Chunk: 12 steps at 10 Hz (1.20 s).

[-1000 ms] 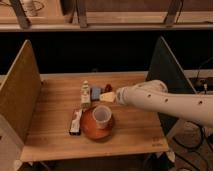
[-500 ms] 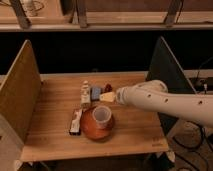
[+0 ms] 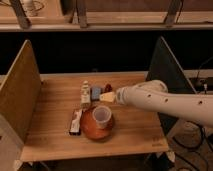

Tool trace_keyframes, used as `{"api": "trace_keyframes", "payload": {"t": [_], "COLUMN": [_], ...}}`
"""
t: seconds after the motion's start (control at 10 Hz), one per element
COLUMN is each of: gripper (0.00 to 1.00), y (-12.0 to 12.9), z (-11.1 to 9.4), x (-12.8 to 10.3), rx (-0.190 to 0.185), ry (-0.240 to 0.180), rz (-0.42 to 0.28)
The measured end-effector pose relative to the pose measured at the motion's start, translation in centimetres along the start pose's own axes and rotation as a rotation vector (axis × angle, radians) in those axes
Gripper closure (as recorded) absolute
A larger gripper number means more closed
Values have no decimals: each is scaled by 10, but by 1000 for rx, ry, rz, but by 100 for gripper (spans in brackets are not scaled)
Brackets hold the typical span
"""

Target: Move the arm in a circular motion

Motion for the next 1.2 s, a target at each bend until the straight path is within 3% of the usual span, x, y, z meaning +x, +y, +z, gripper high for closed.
{"api": "trace_keyframes", "payload": {"t": [0.6, 0.8, 1.0, 1.2], "gripper": [20, 20, 20, 20], "y": [0, -9, -46, -95], "z": [-1, -6, -23, -38], "x": [-1, -12, -50, -107], "rx": [1, 23, 104, 222], "ry": [-2, -23, -83, -138], "rz": [-2, -14, -40, -100]}}
